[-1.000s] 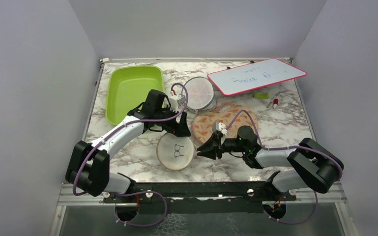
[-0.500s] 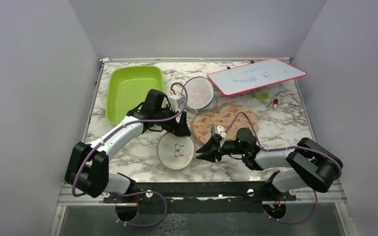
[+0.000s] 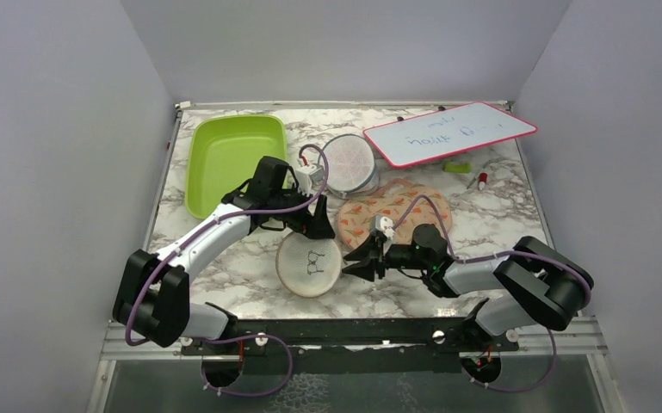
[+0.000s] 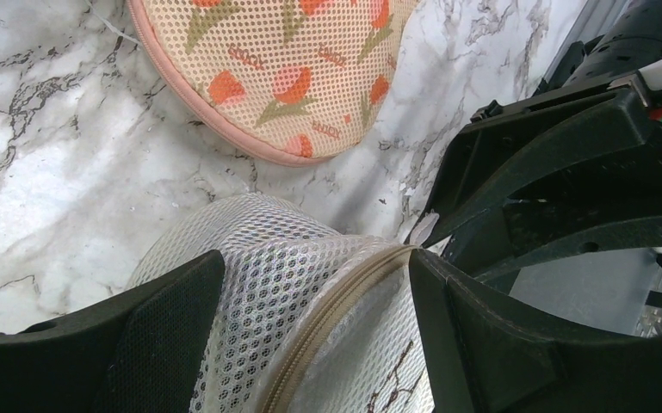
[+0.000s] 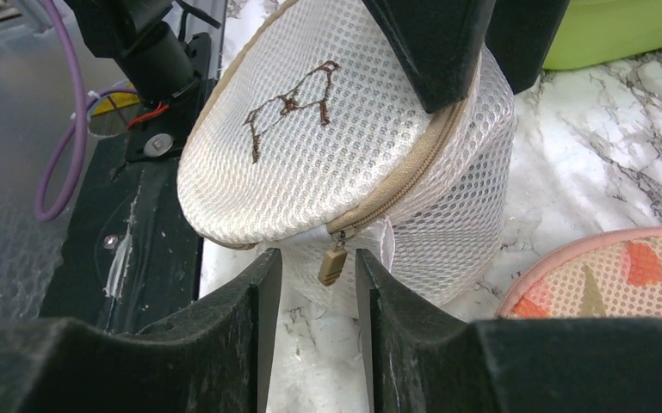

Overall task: Unzip the laundry bag and remove the bra
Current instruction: Unzip the laundry bag at the center of the board.

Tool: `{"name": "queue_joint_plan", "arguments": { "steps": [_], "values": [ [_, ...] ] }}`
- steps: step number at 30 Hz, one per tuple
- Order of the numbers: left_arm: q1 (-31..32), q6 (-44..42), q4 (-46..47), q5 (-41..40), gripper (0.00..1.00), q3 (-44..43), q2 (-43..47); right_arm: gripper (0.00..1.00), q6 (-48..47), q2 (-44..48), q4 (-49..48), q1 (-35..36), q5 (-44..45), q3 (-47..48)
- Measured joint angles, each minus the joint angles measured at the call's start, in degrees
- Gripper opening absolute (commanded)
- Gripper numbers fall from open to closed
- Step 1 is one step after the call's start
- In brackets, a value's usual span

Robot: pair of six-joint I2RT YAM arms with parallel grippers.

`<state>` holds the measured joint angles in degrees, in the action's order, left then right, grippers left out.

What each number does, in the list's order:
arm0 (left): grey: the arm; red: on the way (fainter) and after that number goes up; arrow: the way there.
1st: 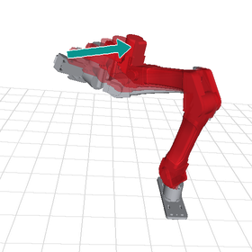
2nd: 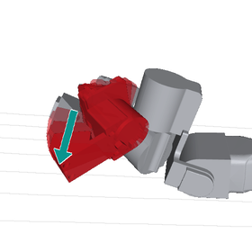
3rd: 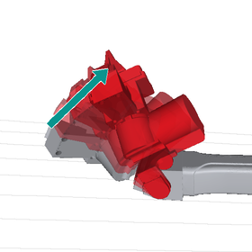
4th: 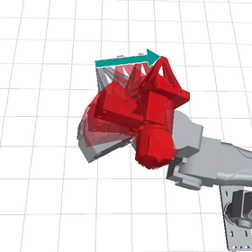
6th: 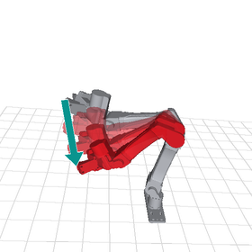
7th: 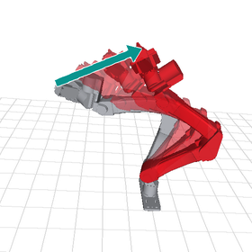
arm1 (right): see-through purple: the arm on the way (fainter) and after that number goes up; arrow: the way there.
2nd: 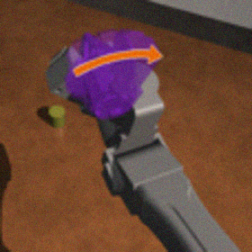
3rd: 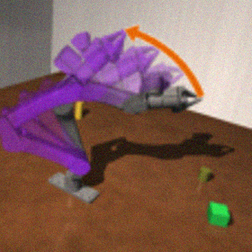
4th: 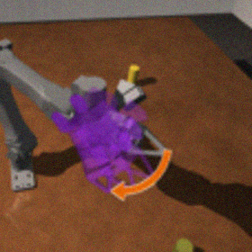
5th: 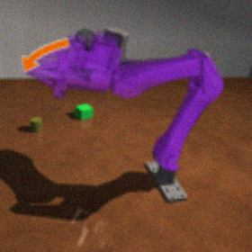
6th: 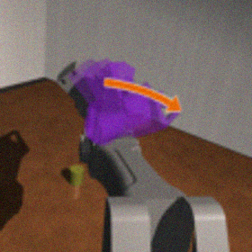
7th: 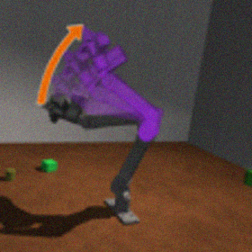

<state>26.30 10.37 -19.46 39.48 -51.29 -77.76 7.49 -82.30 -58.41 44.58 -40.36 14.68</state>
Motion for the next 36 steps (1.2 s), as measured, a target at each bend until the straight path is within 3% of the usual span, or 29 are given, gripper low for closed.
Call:
{"name": "queue_joint_plan", "arguments": {
  "steps": [10, 14, 16, 24, 26, 29, 36],
  "values": [
    [0.00, 0.28, 0.13, 0.17, 0.74, 0.52, 0.57, 0.24, 1.90, -2.95, -2.08, 0.00, 0.63, 0.63],
    [0.00, 0.42, 0.11, 0.11, 0.92, 0.52, 0.79, 0.03, 2.80, -2.95, -2.40, 0.00, 1.51, 1.01],
    [0.00, 0.57, -0.35, -0.68, 0.99, 0.42, 1.20, 0.01, 2.97, -2.91, -1.42, 0.00, 2.10, 1.70],
    [1.70, -0.20, -8.39, -11.52, 0.99, -7.56, 7.08, 0.01, 6.19, 0.72, 12.94, 0.00, 5.35, 7.80],
    [4.07, -0.68, -10.05, -14.10, 0.93, -10.16, 8.63, 0.01, 7.54, 2.03, 15.32, 0.00, 5.40, 8.00],
    [8.92, -0.55, -12.37, -18.38, 0.76, -11.91, 11.04, 0.01, 9.38, 2.64, 19.93, 0.00, 5.88, 9.66],
    [18.73, 0.94, -17.11, -28.20, 0.77, -7.87, 12.28, 0.01, 13.40, 2.84, 29.03, 0.00, 7.76, 14.49]
  ]
}}
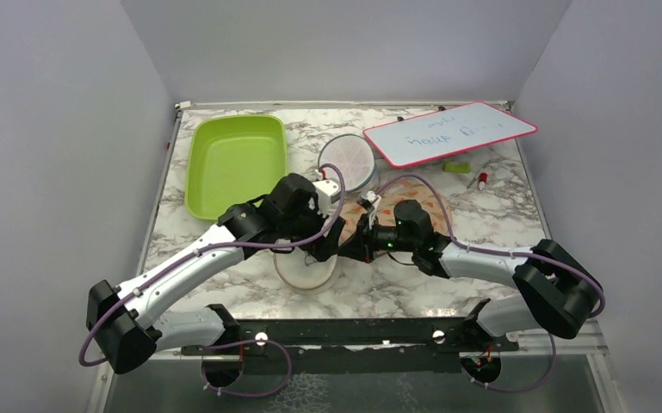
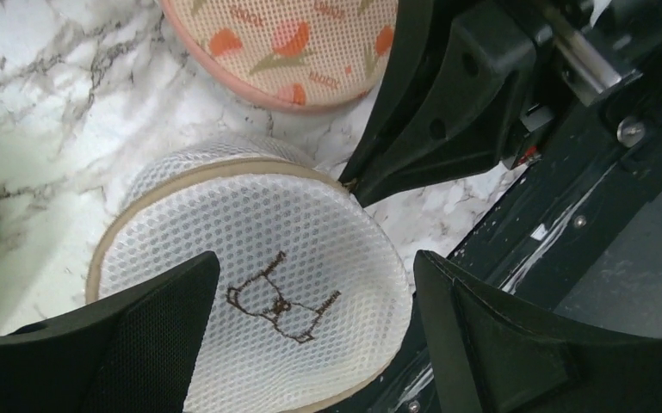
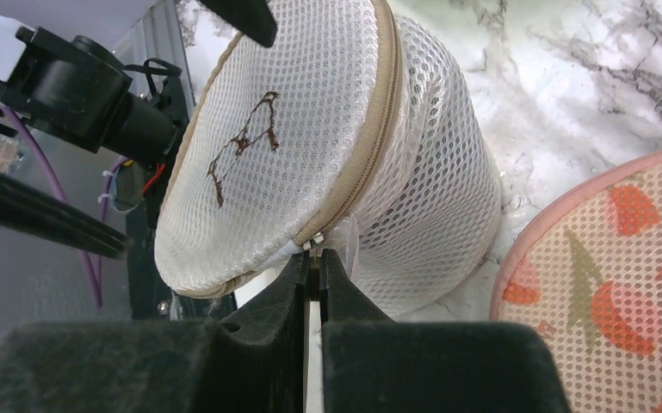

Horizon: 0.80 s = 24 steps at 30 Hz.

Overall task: Unzip the laundry bag and remove the bra
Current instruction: Unzip the laundry bag at the center of the board.

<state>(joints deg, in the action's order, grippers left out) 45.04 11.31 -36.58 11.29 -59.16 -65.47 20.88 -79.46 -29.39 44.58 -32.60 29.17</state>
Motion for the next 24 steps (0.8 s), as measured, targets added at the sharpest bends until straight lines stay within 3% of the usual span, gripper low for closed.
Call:
{"name": "queue_joint_plan", "arguments": {
  "steps": [3, 10, 19, 24],
  "values": [
    [4.81, 1.81, -1.68, -5.60, 0.76, 0.00, -1.22, 0.01, 1.68, 0.42, 2.58, 0.00, 0.00, 0.76],
    [16.50, 7.48, -2.08, -17.42, 0.61, -0.11, -4.96, 0.01, 3.89, 1.49, 5.18, 0.00, 0.07, 1.18],
    [22.32, 8.66, -2.25, -29.16, 0.47, -0.20, -8.79, 0.01, 3.87, 1.49, 8.79, 0.00, 0.17, 3.45],
    [22.53, 7.50, -2.56, -31.91, 0.33, -0.20, -9.07, 0.01, 3.52, 1.73, 10.84, 0.00, 1.49, 3.52]
  ]
}}
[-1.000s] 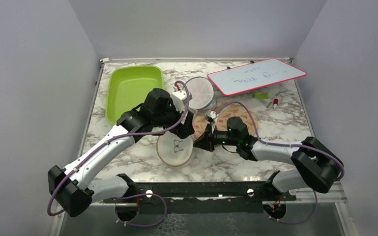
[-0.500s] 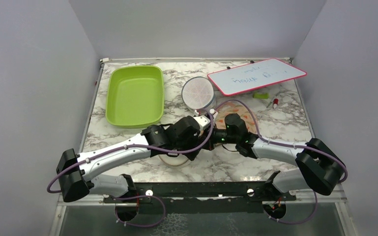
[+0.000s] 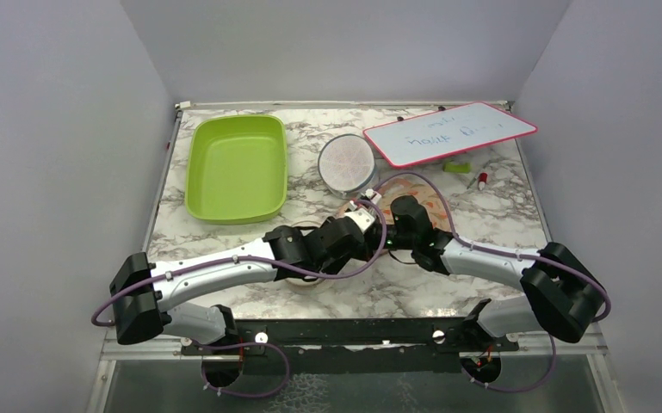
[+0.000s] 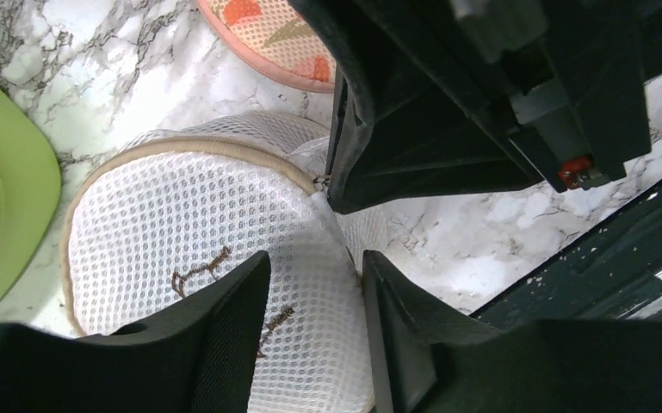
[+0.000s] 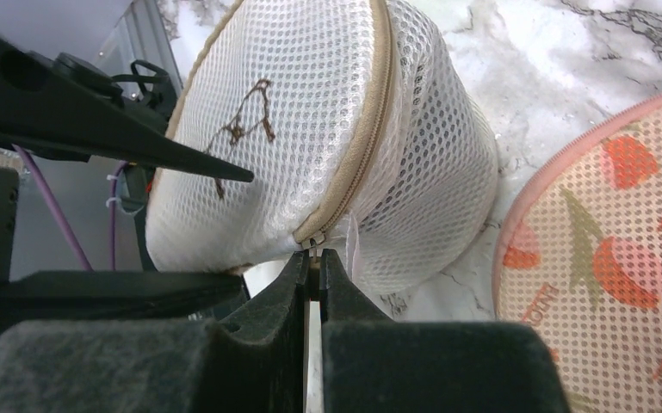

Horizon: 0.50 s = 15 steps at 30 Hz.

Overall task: Unzip the laundry bag and remove the bra
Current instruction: Unzip the laundry bag at the center of the board.

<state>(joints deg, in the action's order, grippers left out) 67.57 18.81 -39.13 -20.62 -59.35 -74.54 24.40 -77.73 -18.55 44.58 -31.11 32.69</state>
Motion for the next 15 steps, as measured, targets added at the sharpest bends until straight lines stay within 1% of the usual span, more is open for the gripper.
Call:
{"name": "queue_joint_plan", "arguments": {
  "steps": [9, 12, 15],
  "values": [
    [0.02, -2.49, 0.02, -1.33, 0.16, 0.00, -0.37, 0.01, -0.87, 1.51, 3.56, 0.00, 3.78, 0.04],
    [0.02, -3.76, 0.09, -1.55, 0.13, -0.11, -0.59, 0.01, -1.64, 2.89, 5.46, 0.02, 5.51, 0.13],
    [0.02, -6.16, 0.70, -1.57, 0.07, -0.15, -0.59, 0.01, -2.56, 4.39, 7.08, 0.13, 7.39, 0.48]
  ]
}}
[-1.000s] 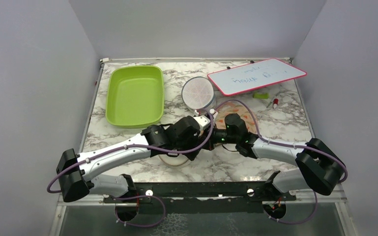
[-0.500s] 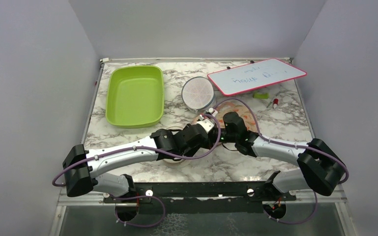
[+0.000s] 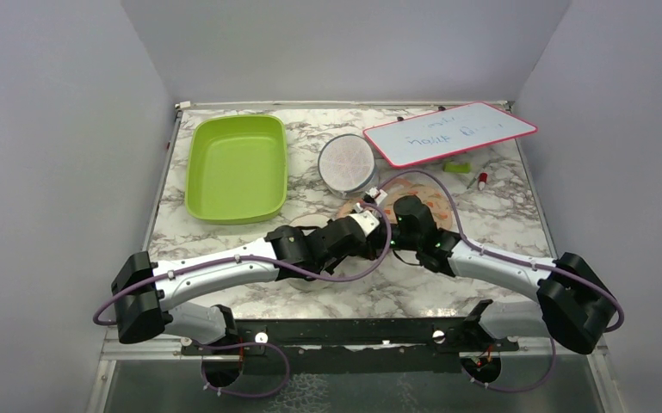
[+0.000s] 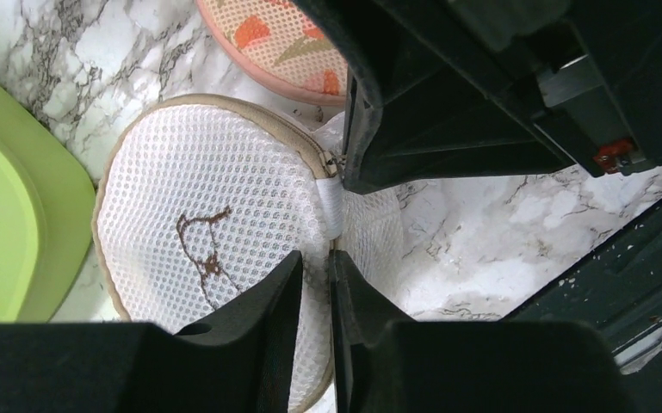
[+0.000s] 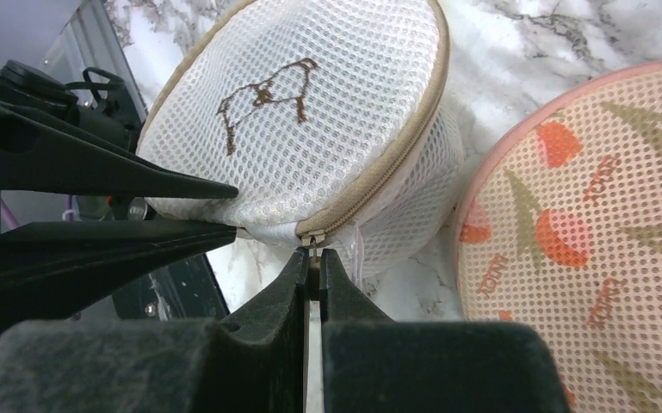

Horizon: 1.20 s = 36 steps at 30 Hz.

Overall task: Unzip the laundry bag and remove the bra
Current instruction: Unzip the laundry bag at the center of the board.

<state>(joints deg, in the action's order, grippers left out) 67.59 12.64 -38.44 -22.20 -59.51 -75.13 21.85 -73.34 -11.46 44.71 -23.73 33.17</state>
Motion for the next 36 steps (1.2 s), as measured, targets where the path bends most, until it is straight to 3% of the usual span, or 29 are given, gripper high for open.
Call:
{"name": "queue_joint_plan", "arguments": {
  "steps": [4, 16, 28, 33, 36],
  "values": [
    [0.00, -2.84, 1.29, 0.07, 0.00, 0.00, 0.37, 0.01, -1.84, 0.74, 2.10, 0.00, 1.99, 1.27],
    [0.00, -11.21, 4.92, 2.03, 0.00, 2.89, 4.90, 0.01, -7.82, 0.48, 7.65, -1.22, 4.57, 3.98],
    [-0.02, -13.16, 8.37, 7.21, 0.00, 7.45, 9.44, 0.01, -12.59, -8.70, 3.89, -7.06, -5.18, 6.58],
    [-0.02, -10.82, 9.05, 7.28, 0.34, 8.81, 9.44, 0.01, -13.94, -8.98, 3.89, -7.23, -8.55, 7.39],
    [-0.04, -8.13, 9.92, 7.21, 0.43, 8.96, 9.44, 0.01, -14.08, -8.02, 4.04, -7.32, -10.60, 7.39]
  ]
}}
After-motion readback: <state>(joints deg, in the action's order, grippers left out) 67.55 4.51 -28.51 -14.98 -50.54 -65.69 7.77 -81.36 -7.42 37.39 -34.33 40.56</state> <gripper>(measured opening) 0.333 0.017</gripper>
